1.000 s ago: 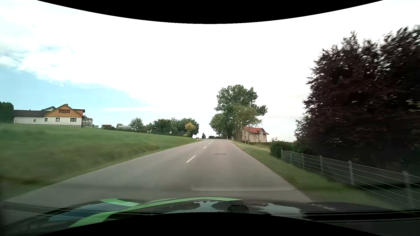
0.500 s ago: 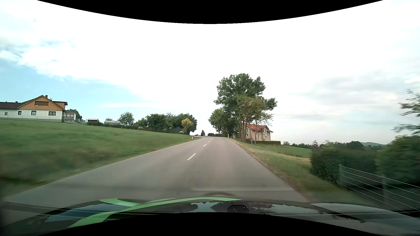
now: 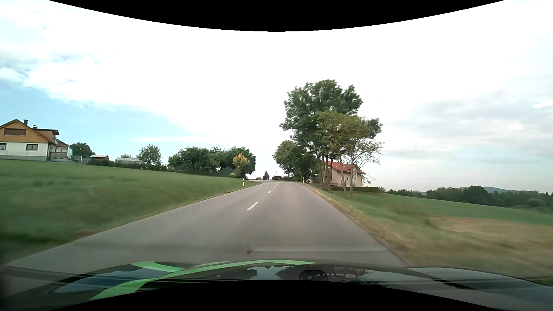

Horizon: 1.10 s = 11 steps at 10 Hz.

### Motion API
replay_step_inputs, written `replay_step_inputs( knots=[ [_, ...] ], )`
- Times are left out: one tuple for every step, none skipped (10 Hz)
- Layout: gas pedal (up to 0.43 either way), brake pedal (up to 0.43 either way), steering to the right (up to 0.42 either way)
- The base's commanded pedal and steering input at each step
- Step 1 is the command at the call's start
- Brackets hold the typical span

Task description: Follow the waypoints while adhering to traffic rules and regulations

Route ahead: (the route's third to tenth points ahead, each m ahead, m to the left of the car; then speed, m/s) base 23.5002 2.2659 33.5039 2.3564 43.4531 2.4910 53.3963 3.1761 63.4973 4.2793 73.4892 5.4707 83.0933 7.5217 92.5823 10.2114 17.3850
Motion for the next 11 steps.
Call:
replay_step_inputs(
  knots=[
    [0.177, 0.0, -0.001],
    [0.177, 0.0, -0.001],
    [0.169, 0.0, -0.001],
    [0.15, 0.0, -0.001],
    [0.15, 0.0, -0.002],
    [0.15, 0.0, -0.004],
    [0.15, 0.0, -0.005],
    [0.15, 0.0, -0.005],
    [0.15, 0.0, -0.005],
    [0.15, 0.0, -0.006],
    [0.15, 0.0, -0.006]
  ],
)
